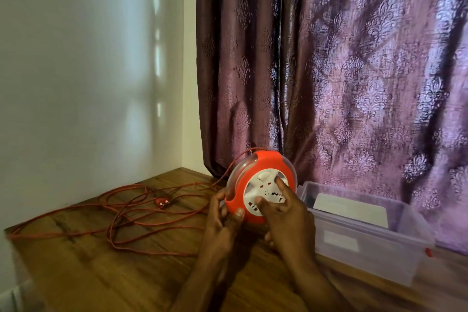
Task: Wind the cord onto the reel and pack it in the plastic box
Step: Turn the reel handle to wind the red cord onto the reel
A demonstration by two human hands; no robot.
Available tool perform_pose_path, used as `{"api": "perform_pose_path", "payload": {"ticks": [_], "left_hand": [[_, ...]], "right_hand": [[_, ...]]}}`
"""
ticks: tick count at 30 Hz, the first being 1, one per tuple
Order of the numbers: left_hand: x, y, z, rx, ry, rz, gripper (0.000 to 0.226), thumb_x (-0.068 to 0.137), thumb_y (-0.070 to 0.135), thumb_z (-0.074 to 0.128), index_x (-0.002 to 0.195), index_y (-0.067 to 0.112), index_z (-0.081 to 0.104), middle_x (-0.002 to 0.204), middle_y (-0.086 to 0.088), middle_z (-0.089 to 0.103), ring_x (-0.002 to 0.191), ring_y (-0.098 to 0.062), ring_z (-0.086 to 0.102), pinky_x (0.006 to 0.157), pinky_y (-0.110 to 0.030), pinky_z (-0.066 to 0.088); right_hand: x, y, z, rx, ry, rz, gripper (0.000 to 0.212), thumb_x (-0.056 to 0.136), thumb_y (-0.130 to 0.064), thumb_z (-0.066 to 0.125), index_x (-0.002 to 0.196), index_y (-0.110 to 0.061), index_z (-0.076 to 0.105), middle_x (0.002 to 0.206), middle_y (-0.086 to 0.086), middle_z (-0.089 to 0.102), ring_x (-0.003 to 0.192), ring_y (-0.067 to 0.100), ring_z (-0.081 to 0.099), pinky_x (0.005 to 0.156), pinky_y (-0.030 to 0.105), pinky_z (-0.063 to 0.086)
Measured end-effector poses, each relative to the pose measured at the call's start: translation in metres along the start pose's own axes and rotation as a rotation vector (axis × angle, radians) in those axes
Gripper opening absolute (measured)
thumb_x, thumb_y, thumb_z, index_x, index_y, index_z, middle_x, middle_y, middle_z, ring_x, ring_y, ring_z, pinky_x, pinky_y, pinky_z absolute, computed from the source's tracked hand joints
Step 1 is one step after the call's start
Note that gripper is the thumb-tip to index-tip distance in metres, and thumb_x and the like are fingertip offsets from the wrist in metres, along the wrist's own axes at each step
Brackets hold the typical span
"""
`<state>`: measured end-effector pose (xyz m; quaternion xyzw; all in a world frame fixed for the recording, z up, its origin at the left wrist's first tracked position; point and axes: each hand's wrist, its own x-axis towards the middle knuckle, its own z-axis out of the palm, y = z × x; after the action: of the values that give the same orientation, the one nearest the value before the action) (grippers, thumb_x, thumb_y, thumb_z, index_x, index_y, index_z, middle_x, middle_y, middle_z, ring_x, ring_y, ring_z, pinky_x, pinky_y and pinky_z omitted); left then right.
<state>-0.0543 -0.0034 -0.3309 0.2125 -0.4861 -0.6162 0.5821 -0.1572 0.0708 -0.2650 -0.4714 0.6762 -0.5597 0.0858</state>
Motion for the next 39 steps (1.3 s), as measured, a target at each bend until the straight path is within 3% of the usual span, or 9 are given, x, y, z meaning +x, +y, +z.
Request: {"api": "perform_pose_path", "payload": {"ticks": [3,8,14,18,22,26,30,35,39], "left_hand": [[0.0,-0.004,-0.001,-0.01,-0.083,0.002,0.068,0.082,0.039,0.087,0.141,0.038,0.053,0.142,-0.01,0.067,0.128,-0.042,0.066,0.104,-0.071,0.05],[-0.006,-0.007,0.006,0.129,-0.125,0.005,0.067,0.086,0.035,0.084,0.145,0.031,0.053,0.144,-0.009,0.066,0.126,-0.03,0.069,0.097,-0.049,0.062],[-0.008,0.006,0.007,0.201,-0.008,0.134,0.06,0.076,0.075,0.072,0.132,0.065,0.053,0.143,0.009,0.064,0.131,-0.029,0.064,0.101,-0.059,0.058],[-0.009,0.009,0.007,0.353,0.049,0.24,0.036,0.087,0.075,0.057,0.122,0.076,0.05,0.144,0.012,0.063,0.133,-0.019,0.062,0.109,-0.054,0.054],[-0.007,0.01,0.004,0.407,0.102,0.285,0.026,0.089,0.066,0.064,0.114,0.06,0.065,0.127,0.012,0.073,0.118,-0.015,0.07,0.099,-0.048,0.061],[-0.007,0.012,0.002,0.464,0.105,0.287,0.023,0.086,0.063,0.068,0.106,0.072,0.06,0.108,0.038,0.071,0.102,0.007,0.07,0.079,-0.018,0.059],[-0.008,0.012,0.002,0.448,0.111,0.276,0.021,0.085,0.055,0.068,0.104,0.055,0.061,0.11,0.03,0.066,0.101,0.003,0.066,0.06,-0.011,0.057],[-0.008,0.008,0.006,0.455,0.102,0.285,0.025,0.085,0.046,0.069,0.105,0.055,0.057,0.115,0.025,0.064,0.111,-0.012,0.066,0.092,-0.045,0.062],[-0.011,0.01,0.007,0.324,0.153,0.205,0.037,0.086,0.057,0.067,0.12,0.048,0.058,0.138,0.0,0.066,0.125,-0.025,0.064,0.102,-0.056,0.058]], "right_hand": [[0.0,0.002,0.0,0.029,-0.002,0.038,0.067,0.081,-0.046,0.069,0.14,-0.041,0.038,0.111,-0.002,0.071,0.092,0.034,0.068,0.087,0.047,0.054],[-0.001,0.002,-0.003,-0.03,0.055,0.005,0.066,0.078,-0.04,0.074,0.135,-0.045,0.042,0.113,0.002,0.069,0.106,0.027,0.062,0.092,0.037,0.047],[-0.004,0.003,0.002,-0.127,0.005,-0.071,0.063,0.081,-0.044,0.068,0.136,-0.049,0.038,0.124,0.001,0.063,0.114,0.025,0.057,0.093,0.035,0.045],[-0.007,0.004,0.006,-0.203,0.012,-0.144,0.06,0.084,-0.038,0.066,0.136,-0.048,0.038,0.129,-0.001,0.061,0.118,0.025,0.054,0.094,0.036,0.045],[-0.006,0.007,0.005,-0.253,0.017,-0.156,0.059,0.085,-0.042,0.065,0.137,-0.046,0.037,0.135,-0.002,0.055,0.122,0.024,0.051,0.097,0.038,0.044],[-0.007,0.009,0.003,-0.331,0.0,-0.161,0.06,0.087,-0.044,0.06,0.139,-0.051,0.03,0.139,-0.004,0.047,0.124,0.023,0.048,0.096,0.039,0.044],[-0.004,0.006,0.001,-0.291,0.074,-0.124,0.058,0.081,-0.058,0.061,0.132,-0.048,0.036,0.122,-0.002,0.06,0.111,0.025,0.057,0.084,0.036,0.046],[0.004,0.005,-0.002,-0.013,0.087,0.106,0.047,0.079,-0.06,0.062,0.112,-0.032,0.044,0.107,0.008,0.07,0.1,0.032,0.064,0.086,0.043,0.052],[0.002,0.0,-0.004,-0.153,0.047,0.007,0.042,0.084,-0.055,0.058,0.116,-0.031,0.046,0.107,0.006,0.07,0.104,0.03,0.062,0.087,0.039,0.05]]}}
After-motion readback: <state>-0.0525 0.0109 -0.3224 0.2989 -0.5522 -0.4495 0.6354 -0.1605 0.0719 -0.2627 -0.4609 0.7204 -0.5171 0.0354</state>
